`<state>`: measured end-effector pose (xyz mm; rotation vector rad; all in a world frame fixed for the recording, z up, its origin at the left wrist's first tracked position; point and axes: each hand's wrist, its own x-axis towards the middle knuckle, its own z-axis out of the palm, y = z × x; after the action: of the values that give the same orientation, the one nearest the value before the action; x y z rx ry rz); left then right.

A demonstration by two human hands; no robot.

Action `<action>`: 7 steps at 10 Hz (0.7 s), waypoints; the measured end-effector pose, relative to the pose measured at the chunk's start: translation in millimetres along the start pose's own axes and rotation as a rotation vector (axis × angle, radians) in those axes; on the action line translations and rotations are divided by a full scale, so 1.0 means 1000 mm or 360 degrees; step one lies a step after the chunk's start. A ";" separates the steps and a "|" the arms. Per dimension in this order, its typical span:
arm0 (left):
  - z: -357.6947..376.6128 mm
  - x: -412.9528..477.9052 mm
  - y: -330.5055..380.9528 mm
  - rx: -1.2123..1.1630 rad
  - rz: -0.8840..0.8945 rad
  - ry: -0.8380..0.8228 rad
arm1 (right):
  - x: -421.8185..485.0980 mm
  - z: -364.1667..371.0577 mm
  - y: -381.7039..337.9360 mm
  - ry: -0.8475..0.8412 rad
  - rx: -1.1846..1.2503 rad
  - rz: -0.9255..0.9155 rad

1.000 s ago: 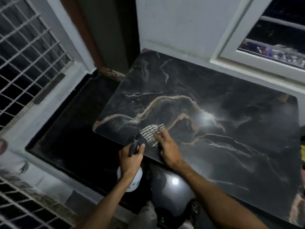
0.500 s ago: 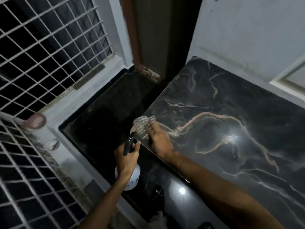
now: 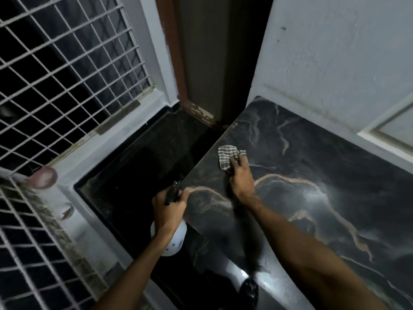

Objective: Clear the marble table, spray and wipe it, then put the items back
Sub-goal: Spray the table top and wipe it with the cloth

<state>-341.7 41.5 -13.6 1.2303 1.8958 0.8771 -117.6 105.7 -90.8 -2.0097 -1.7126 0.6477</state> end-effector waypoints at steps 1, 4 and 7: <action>0.021 0.003 0.032 0.0010 0.0006 -0.0026 | -0.011 -0.005 -0.001 -0.0230 -0.0111 -0.0367; 0.078 0.029 0.075 0.0037 -0.0004 -0.0013 | 0.038 0.000 0.004 -0.0406 0.0077 -0.0538; 0.088 0.075 0.071 0.0060 -0.0029 -0.0033 | 0.107 -0.002 0.007 -0.0208 0.0000 -0.0564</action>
<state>-258.4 147.9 -15.1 1.2377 1.9121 0.8199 -97.0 210.1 -101.8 -1.6325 -2.0770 0.6652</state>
